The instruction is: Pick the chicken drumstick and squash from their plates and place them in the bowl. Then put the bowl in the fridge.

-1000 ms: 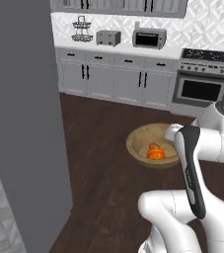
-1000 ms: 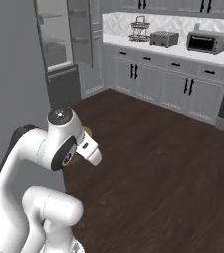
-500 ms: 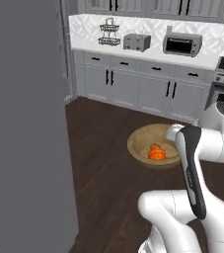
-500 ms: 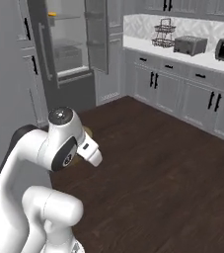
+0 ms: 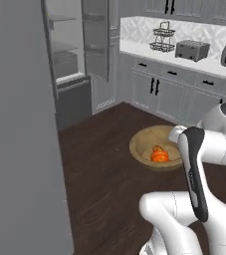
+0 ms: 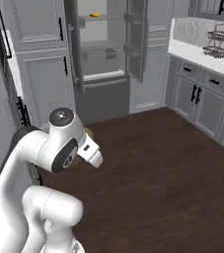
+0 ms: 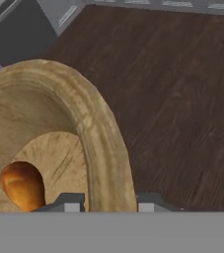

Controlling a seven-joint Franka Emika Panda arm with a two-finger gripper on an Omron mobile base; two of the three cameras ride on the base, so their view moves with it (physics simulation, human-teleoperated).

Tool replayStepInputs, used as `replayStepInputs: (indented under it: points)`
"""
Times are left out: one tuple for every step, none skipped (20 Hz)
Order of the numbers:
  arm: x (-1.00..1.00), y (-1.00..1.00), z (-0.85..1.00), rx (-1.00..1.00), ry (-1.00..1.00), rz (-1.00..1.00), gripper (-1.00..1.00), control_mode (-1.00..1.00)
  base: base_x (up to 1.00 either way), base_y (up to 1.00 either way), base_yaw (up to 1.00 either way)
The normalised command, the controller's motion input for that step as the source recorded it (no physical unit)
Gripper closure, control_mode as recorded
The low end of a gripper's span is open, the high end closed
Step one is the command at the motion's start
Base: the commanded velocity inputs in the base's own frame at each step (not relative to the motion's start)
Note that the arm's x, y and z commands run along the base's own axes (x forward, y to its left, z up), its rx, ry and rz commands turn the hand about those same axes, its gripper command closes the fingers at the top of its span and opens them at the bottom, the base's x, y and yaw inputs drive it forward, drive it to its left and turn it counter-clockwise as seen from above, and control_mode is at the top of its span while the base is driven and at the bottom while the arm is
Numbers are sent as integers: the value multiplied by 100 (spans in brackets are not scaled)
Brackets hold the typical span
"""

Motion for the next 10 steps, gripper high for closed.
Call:
replayStepInputs:
  points:
    - [0, 0, 0, 0, 0, 0, 100, 100, 100, -94, 49]
    - [0, 0, 0, 0, 0, 0, 100, 100, 100, -94, 49]
    - [0, 0, 0, 0, 0, 0, 100, 100, 100, -93, 50]
    - [0, 0, 0, 0, 0, 0, 100, 100, 100, -90, 50]
    - [0, 0, 0, 0, 0, 0, 100, 100, 100, -89, 51]
    - [0, 0, 0, 0, 0, 0, 100, 100, 100, -91, 49]
    - [0, 0, 0, 0, 0, 0, 100, 100, 100, -90, 49]
    - [0, 0, 0, 0, 0, 0, 100, 100, 100, -86, 49]
    - [0, 0, 0, 0, 0, 0, 100, 100, 100, -87, 49]
    - [0, 0, 0, 0, 0, 0, 100, 100, 100, -86, 50]
